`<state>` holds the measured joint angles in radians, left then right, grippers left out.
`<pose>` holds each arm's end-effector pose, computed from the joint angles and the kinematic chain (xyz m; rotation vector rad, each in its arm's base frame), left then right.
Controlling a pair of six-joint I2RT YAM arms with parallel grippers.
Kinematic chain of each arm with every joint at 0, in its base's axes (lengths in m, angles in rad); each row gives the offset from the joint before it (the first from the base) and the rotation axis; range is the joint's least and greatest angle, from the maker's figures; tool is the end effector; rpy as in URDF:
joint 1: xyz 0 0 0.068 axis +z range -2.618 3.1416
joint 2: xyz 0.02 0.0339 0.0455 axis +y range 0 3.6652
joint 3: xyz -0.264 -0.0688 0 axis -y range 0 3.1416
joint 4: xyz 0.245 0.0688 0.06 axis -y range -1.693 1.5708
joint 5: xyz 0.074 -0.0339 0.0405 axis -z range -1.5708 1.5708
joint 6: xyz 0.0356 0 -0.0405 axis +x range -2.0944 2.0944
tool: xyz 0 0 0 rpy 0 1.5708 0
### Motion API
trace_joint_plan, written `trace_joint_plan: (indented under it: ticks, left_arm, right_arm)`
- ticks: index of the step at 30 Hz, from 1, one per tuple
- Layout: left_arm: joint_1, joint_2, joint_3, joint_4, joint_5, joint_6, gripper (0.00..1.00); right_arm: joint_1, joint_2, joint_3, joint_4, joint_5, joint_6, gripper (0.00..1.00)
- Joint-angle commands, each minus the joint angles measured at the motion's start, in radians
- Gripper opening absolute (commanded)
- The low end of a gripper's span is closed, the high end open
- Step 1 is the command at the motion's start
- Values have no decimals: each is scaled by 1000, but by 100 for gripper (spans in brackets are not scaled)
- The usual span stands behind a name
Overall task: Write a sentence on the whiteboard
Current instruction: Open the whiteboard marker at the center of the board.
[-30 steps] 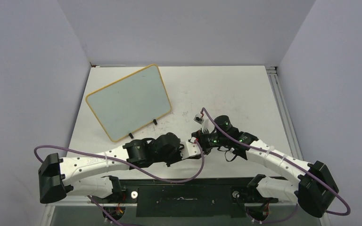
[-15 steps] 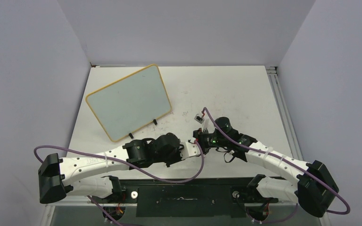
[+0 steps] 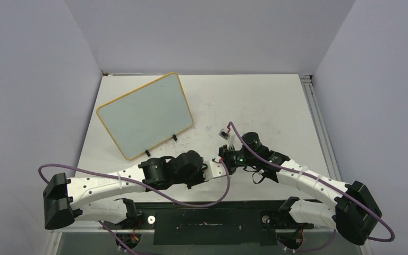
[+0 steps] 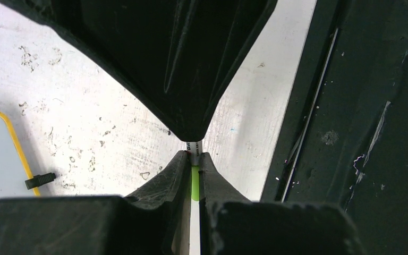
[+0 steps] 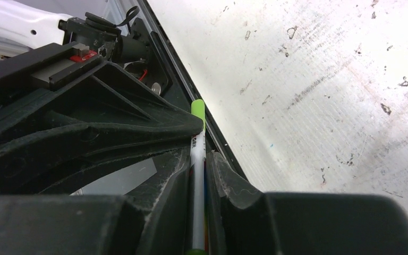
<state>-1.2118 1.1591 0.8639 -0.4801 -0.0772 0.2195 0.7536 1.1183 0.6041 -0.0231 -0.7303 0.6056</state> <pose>0.0884 -0.2279 0.2649 1.5311 1.8199 -0.3948 0.1542 0.1773 0.2312 -0.6728 2.2718 1.5153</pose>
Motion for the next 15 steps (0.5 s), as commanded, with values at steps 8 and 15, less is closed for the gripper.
trace_joint_plan:
  ticks: [8,15]
  left_arm:
    - [64,-86,61,36,-62,-115,77]
    - [308,-321,4,296,206,-500,100]
  right_arm:
    - [5,-123,-30,93,164,5,5]
    - [-1,-336,-152,443,346,92,5]
